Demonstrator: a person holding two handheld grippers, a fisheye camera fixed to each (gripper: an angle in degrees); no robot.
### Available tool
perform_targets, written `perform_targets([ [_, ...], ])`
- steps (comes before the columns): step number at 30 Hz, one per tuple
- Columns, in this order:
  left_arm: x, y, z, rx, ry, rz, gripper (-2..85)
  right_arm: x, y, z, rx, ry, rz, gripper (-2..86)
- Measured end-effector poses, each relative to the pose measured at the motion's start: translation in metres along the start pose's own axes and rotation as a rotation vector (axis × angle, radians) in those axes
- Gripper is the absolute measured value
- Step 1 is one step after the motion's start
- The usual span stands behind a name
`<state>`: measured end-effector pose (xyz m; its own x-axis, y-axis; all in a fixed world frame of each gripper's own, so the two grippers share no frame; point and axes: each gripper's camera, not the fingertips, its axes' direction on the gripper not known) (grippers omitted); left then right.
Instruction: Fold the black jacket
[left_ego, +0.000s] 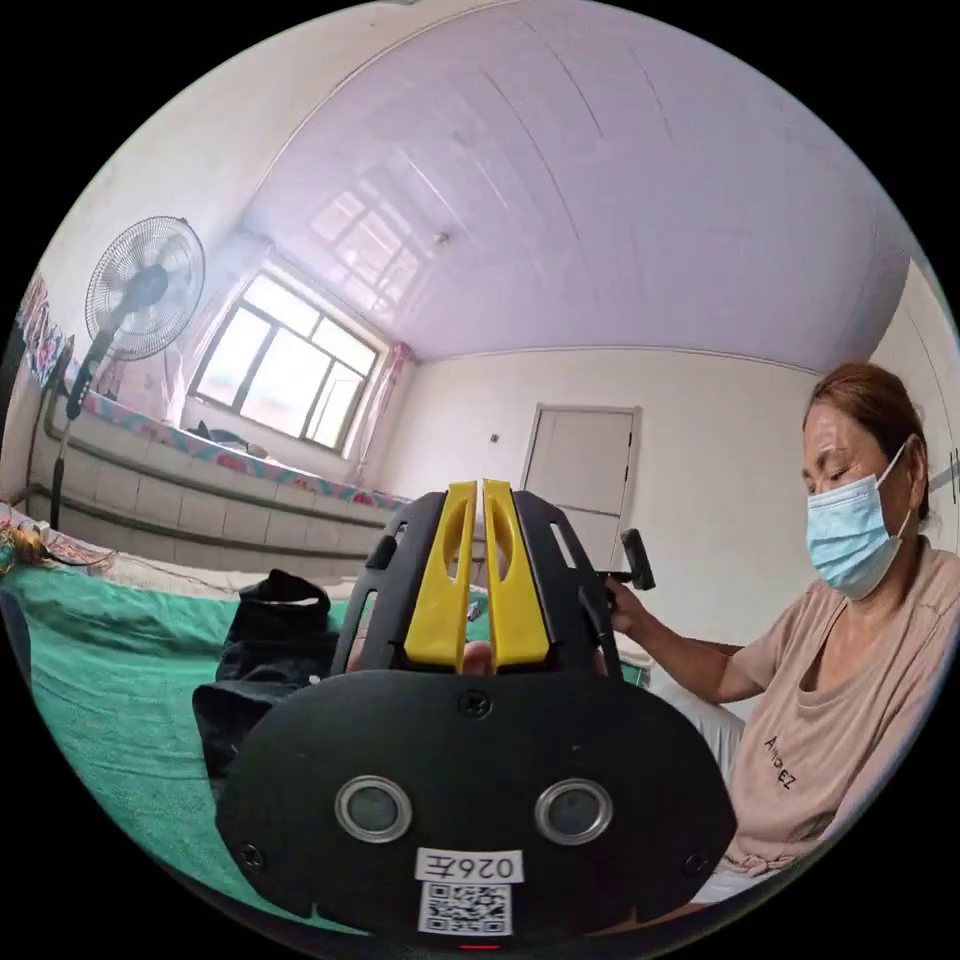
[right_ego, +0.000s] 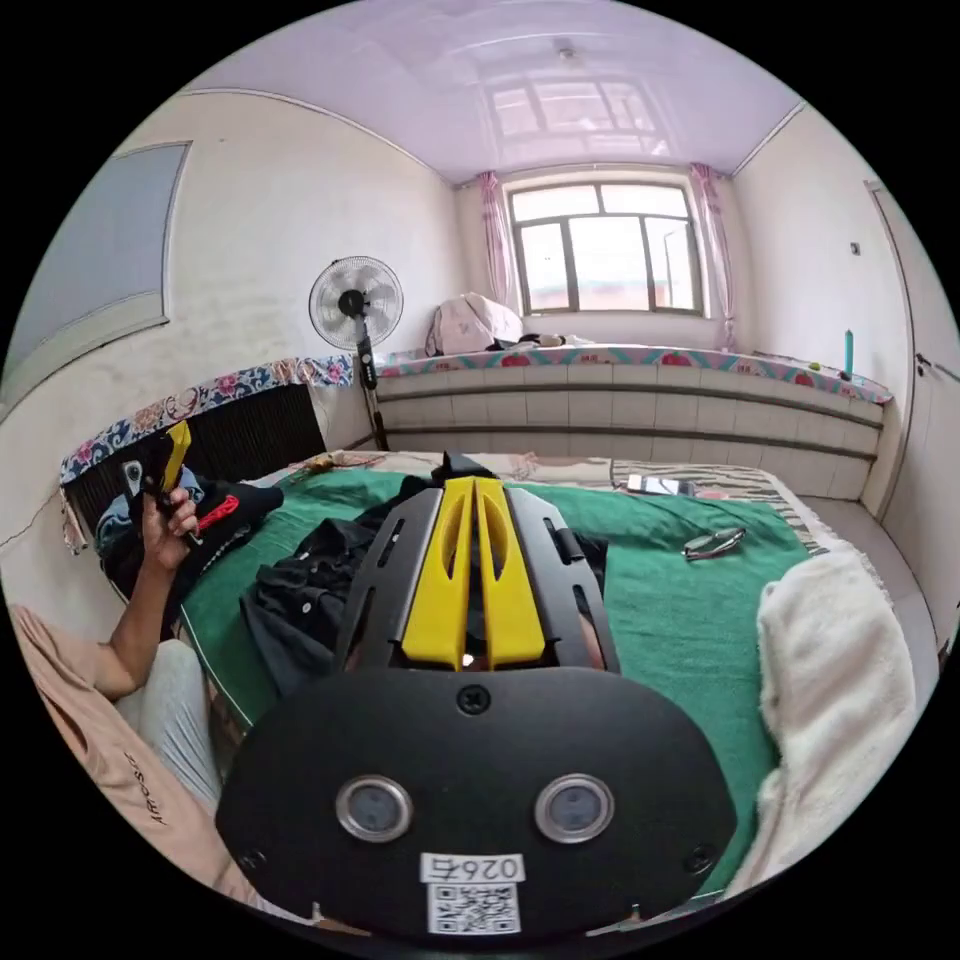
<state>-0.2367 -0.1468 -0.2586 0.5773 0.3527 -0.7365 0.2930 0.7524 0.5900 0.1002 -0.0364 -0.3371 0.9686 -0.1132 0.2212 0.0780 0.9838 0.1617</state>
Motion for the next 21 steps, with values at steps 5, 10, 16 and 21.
perform_targets([
  [5,-0.061,0.057,0.068,-0.387,-0.385,-0.088,4.8,0.025,0.037,0.075,-0.385,0.224,0.059,0.0],
  [10,-0.077,0.085,0.126,-0.628,-0.434,-0.057,14.6,0.056,0.045,0.12,-0.65,0.069,0.05,5.8],
  [16,-0.064,0.124,0.192,-0.952,-0.466,0.105,13.4,0.069,0.058,0.161,-0.809,0.061,-0.003,8.6],
  [21,-0.049,0.13,0.207,-1.0,-0.48,0.219,8.6,0.063,0.053,0.162,-0.819,0.04,-0.088,3.8],
])
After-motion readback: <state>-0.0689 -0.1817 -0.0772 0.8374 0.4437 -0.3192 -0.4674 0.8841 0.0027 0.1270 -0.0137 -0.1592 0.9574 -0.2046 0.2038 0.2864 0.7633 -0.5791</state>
